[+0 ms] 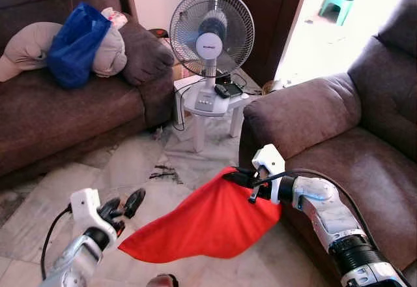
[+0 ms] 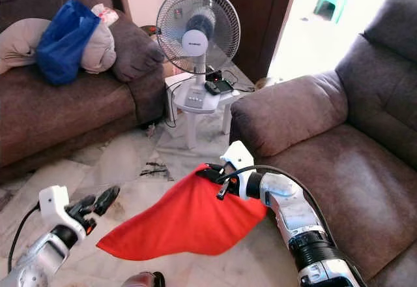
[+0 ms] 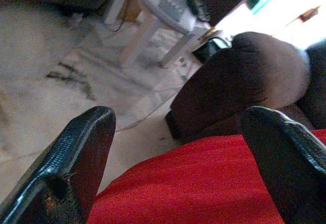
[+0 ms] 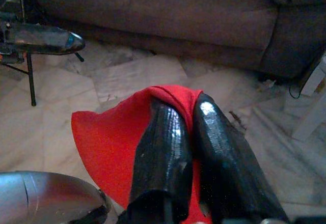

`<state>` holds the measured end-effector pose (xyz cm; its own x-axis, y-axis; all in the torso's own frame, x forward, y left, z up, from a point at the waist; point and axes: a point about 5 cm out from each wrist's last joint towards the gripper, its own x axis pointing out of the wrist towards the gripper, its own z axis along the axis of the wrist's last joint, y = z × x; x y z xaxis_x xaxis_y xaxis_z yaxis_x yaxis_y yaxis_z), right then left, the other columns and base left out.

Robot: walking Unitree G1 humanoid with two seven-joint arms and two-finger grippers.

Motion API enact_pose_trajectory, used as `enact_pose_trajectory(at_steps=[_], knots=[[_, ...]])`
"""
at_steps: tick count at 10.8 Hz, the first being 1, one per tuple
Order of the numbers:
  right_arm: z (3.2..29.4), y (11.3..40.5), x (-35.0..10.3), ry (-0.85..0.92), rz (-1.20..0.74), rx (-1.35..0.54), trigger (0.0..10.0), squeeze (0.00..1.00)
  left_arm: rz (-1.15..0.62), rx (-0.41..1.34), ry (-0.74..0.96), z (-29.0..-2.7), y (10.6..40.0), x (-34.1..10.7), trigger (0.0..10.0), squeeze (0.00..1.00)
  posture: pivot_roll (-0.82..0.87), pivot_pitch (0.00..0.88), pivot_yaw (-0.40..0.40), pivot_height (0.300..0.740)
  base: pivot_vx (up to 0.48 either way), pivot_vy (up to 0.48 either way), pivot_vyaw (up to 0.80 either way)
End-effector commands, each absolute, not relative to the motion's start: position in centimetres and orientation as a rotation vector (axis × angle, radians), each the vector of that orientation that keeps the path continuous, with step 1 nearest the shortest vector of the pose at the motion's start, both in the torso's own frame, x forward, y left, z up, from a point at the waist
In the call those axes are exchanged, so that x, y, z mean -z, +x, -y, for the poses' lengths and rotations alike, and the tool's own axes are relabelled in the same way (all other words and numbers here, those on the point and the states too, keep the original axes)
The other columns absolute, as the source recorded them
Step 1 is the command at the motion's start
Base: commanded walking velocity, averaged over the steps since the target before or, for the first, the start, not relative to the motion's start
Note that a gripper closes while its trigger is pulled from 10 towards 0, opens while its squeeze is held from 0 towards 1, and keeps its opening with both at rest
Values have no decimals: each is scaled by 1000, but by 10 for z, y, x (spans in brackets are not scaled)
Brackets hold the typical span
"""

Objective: Move the pillow to the sofa from floor

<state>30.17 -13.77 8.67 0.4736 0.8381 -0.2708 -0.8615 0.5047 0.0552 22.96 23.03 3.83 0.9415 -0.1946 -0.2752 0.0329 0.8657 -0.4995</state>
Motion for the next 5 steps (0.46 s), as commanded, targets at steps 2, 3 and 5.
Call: enact_pose_trajectory(at_steps=[2,3,5], knots=[[132,308,-116,-93,-124,-1064,10000,0,-255,-196,-712,-264,230,-32,10000,1000,120,35,-37,740,0,0,0],[132,308,-116,-94,-125,-1064,10000,0,-253,-254,-785,-267,229,-27,10000,1000,115,28,-38,740,0,0,0],[132,308,-116,-98,-129,-1066,10000,0,-319,-50,-725,-254,224,-26,10000,1000,118,19,-37,740,0,0,0]])
